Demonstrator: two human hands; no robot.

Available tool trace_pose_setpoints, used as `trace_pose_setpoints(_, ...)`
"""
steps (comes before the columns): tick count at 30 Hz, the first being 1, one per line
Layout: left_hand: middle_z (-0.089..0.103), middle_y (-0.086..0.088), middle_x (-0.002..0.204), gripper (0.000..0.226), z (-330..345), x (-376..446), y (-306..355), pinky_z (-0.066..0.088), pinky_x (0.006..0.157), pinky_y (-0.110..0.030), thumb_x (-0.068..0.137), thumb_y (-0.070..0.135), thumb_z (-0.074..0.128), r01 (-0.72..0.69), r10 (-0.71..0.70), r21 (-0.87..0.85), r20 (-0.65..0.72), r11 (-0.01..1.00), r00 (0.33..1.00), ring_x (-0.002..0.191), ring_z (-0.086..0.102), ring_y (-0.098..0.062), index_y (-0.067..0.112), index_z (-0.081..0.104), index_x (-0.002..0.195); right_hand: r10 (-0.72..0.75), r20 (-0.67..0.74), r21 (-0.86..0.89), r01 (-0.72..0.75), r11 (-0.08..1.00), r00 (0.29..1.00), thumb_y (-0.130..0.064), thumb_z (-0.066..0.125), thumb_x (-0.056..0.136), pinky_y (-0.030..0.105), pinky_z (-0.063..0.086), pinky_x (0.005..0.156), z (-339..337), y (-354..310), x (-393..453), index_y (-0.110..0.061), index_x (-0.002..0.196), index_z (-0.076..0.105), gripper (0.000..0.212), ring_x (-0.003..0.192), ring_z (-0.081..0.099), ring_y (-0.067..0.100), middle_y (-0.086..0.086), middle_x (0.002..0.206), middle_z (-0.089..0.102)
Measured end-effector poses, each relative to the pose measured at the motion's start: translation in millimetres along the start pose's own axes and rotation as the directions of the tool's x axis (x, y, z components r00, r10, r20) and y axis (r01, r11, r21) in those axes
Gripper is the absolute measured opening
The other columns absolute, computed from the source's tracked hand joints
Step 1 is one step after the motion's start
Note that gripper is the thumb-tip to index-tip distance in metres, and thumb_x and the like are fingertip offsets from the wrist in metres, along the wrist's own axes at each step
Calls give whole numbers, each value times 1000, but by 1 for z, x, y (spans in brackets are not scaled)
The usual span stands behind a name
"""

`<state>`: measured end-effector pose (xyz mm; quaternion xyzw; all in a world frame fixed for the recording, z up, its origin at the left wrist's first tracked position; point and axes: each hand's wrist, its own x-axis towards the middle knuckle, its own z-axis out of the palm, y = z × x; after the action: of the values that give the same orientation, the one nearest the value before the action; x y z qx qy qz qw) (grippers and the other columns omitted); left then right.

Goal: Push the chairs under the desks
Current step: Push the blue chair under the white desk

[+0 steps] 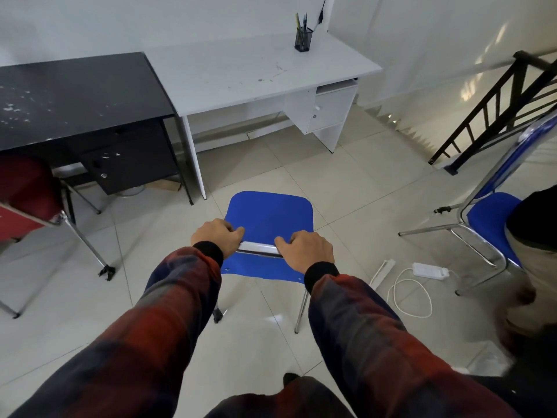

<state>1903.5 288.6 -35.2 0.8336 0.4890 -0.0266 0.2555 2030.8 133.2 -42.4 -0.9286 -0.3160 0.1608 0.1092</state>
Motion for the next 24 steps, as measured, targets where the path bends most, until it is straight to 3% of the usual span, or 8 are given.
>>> trace_pose_setpoints(6, 63, 0, 66, 36, 4, 5, 14, 40, 52, -25, 90, 43, 50, 45, -45, -28, -8, 999, 999, 60, 55, -16, 17, 67, 73, -16, 5, 0, 16, 1000, 1000, -62, 44, 94, 28, 40, 55, -8, 8, 14, -15, 68, 50, 54, 54, 42, 15, 0, 60, 44)
trace_pose_setpoints(24, 64, 0, 68, 38, 40, 27, 107, 48, 57, -26, 91, 45, 49, 117, -122, -93, -48, 989, 991, 63, 58, -16, 17, 67, 74, -118, -16, -28, 118, 993, 993, -56, 48, 94, 25, 29, 48, -62, 78, 95, -14, 62, 45, 53, 48, 33, 14, -1, 54, 37)
